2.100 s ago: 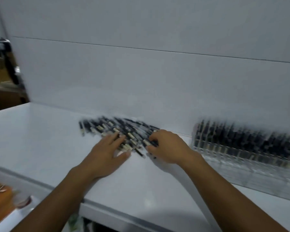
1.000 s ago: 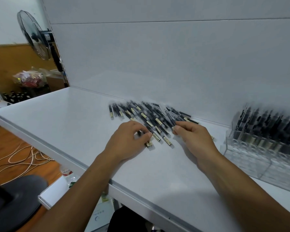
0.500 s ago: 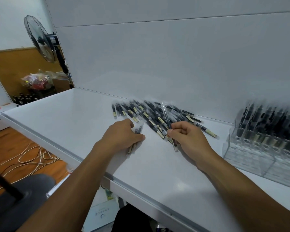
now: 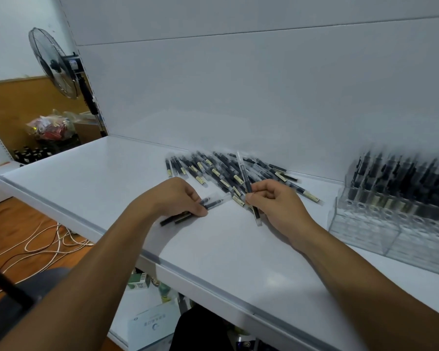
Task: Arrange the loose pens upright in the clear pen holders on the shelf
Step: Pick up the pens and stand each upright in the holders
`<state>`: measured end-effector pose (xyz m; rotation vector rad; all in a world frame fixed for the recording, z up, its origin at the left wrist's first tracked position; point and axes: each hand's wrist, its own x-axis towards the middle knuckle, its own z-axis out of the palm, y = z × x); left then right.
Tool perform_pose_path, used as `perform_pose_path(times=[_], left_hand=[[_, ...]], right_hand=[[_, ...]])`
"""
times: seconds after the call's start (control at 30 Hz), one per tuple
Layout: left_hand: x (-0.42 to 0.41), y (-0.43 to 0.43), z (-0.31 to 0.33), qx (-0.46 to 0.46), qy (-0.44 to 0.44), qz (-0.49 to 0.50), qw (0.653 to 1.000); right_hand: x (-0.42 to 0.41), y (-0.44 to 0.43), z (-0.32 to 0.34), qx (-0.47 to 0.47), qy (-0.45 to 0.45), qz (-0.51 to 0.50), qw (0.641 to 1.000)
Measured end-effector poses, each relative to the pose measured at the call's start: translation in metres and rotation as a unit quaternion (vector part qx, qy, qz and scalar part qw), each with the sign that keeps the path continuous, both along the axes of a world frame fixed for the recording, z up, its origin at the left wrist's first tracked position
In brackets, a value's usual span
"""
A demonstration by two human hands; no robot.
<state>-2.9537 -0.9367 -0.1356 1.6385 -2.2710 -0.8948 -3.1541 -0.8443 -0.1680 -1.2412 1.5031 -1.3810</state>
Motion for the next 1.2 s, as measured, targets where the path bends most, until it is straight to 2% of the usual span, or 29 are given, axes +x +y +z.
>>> perform_pose_path(times=[0.13,0.23,0.37,0.53,0.7,0.87,1.03,1.2], left_hand=[[0.002,0.005,-0.007,0.001,0.072,0.009,0.997],[-0.002,0.009,-0.009,-0.026,0.16,0.016,0.987],[-0.022,0.017,-0.003,-0.02,0.368,0.01,0.93],[-0.075,0.04,0.006,0.006,0.495,-0.042,0.868],[-0.138,0.073,0.019,0.085,0.538,-0.142,0.827],[-0.195,0.1,0.031,0.138,0.531,-0.238,0.801],[-0.246,0.125,0.037,0.185,0.528,-0.296,0.774],[-0.276,0.135,0.035,0.223,0.525,-0.308,0.761]], right_hand=[[0.002,-0.003,0.0,0.002,0.026,-0.005,1.0],[0.004,0.0,0.003,-0.02,0.05,-0.013,0.998],[0.0,0.012,0.022,-0.074,0.094,-0.035,0.992],[-0.025,0.043,0.046,-0.116,0.143,-0.076,0.98],[-0.071,0.094,0.052,-0.099,0.159,-0.152,0.97],[-0.115,0.143,0.056,-0.098,0.151,-0.258,0.949],[-0.161,0.181,0.064,-0.111,0.163,-0.362,0.911],[-0.192,0.199,0.068,-0.121,0.151,-0.424,0.885]])
